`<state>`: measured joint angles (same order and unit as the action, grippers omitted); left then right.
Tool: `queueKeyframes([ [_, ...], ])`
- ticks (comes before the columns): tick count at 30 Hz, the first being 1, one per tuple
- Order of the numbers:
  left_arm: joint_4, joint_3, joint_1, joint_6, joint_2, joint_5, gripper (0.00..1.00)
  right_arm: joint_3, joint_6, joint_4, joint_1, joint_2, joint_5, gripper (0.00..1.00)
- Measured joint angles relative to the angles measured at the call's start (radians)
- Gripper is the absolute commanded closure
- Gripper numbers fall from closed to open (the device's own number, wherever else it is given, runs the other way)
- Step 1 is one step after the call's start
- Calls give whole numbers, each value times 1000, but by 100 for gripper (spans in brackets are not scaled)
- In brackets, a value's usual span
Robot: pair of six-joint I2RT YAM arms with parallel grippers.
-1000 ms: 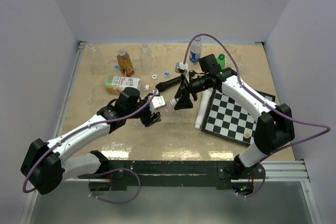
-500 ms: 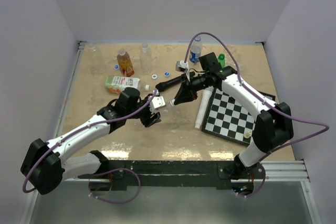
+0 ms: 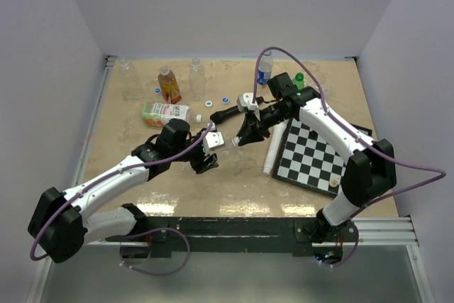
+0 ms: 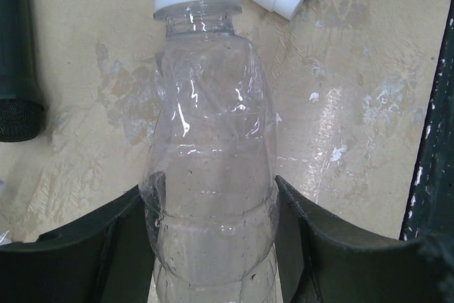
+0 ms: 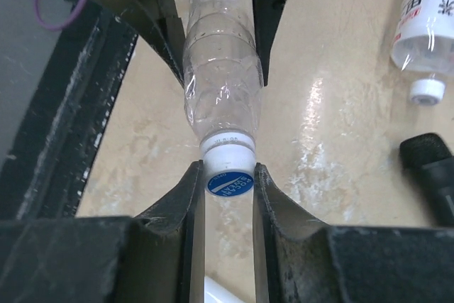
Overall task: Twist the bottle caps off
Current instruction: Unscrew the bottle cap from the plastic bottle.
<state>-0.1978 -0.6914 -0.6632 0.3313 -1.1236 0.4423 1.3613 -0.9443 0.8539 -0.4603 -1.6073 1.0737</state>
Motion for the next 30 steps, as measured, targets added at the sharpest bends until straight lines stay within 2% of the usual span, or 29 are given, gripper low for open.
queueKeyframes([
  [3, 0, 0, 0, 0, 0, 3, 90, -2, -129, 20, -10, 14, -18, 100],
  [5, 3, 0, 0, 0, 0, 1, 89, -19, -159, -8, -27, 46, -57, 100],
  [12, 35, 0, 1, 3, 6, 12, 89, -141, -183, -175, -90, 226, -226, 100],
  [25, 31, 0, 1, 4, 8, 10, 89, -211, -192, -250, -93, 262, -238, 100],
  [28, 31, 0, 1, 4, 8, 10, 89, -212, -182, -254, -92, 262, -235, 94],
  [30, 31, 0, 1, 4, 8, 10, 89, -212, -171, -257, -92, 262, -234, 86],
])
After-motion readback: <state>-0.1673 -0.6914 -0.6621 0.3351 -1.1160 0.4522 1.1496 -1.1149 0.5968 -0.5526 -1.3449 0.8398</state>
